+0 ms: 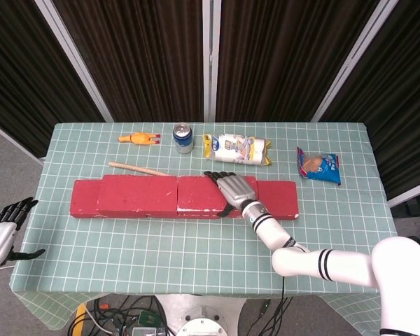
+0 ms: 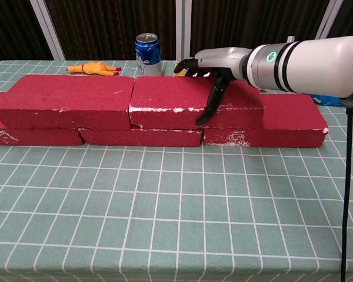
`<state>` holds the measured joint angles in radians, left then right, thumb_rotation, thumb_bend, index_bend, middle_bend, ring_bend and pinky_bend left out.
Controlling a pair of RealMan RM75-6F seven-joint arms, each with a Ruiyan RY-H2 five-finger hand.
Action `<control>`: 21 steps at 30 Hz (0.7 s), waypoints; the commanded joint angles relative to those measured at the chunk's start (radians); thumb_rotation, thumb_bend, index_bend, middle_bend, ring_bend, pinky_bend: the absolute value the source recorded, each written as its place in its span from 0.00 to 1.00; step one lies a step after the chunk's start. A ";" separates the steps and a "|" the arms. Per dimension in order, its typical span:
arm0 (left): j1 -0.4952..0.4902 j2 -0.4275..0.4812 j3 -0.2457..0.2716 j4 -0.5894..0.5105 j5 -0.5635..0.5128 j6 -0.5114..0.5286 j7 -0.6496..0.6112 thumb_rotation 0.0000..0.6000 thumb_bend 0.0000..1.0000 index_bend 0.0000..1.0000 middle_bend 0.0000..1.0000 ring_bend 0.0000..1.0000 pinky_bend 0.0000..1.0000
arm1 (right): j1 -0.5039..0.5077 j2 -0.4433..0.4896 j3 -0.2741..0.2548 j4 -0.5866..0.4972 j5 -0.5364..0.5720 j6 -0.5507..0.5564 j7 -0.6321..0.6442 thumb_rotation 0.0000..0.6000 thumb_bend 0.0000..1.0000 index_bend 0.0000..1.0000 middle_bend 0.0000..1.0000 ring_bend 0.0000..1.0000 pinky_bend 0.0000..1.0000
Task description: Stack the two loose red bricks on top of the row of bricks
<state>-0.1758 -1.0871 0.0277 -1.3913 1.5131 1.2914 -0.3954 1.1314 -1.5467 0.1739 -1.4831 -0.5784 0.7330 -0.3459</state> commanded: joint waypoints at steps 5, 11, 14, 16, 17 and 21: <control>0.001 -0.001 0.000 0.003 0.001 0.001 -0.003 1.00 0.00 0.01 0.00 0.00 0.00 | 0.002 0.001 -0.003 0.001 0.003 -0.010 0.007 1.00 0.04 0.00 0.03 0.00 0.03; 0.001 0.000 0.000 0.001 0.001 0.001 -0.002 1.00 0.00 0.01 0.00 0.00 0.00 | -0.006 -0.001 0.000 -0.003 -0.015 0.004 0.019 1.00 0.01 0.00 0.00 0.00 0.00; -0.001 0.001 -0.001 -0.003 0.002 0.001 0.002 1.00 0.00 0.01 0.00 0.00 0.00 | -0.014 -0.001 0.003 -0.008 -0.032 0.016 0.027 1.00 0.01 0.00 0.00 0.00 0.00; -0.001 0.002 -0.001 -0.005 0.001 0.001 0.005 1.00 0.00 0.01 0.00 0.00 0.00 | -0.021 0.001 0.004 -0.013 -0.044 0.024 0.033 1.00 0.01 0.00 0.00 0.00 0.00; -0.001 0.003 -0.001 -0.006 0.001 0.001 0.006 1.00 0.00 0.01 0.00 0.00 0.00 | -0.023 0.002 0.005 -0.015 -0.049 0.027 0.036 1.00 0.00 0.00 0.00 0.00 0.00; -0.001 0.002 -0.002 -0.010 0.000 0.001 0.011 1.00 0.00 0.01 0.00 0.00 0.00 | -0.035 0.006 0.009 -0.025 -0.071 0.034 0.048 1.00 0.00 0.00 0.00 0.00 0.00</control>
<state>-0.1773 -1.0845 0.0260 -1.4015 1.5133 1.2923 -0.3847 1.0984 -1.5420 0.1819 -1.5056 -0.6472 0.7658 -0.2996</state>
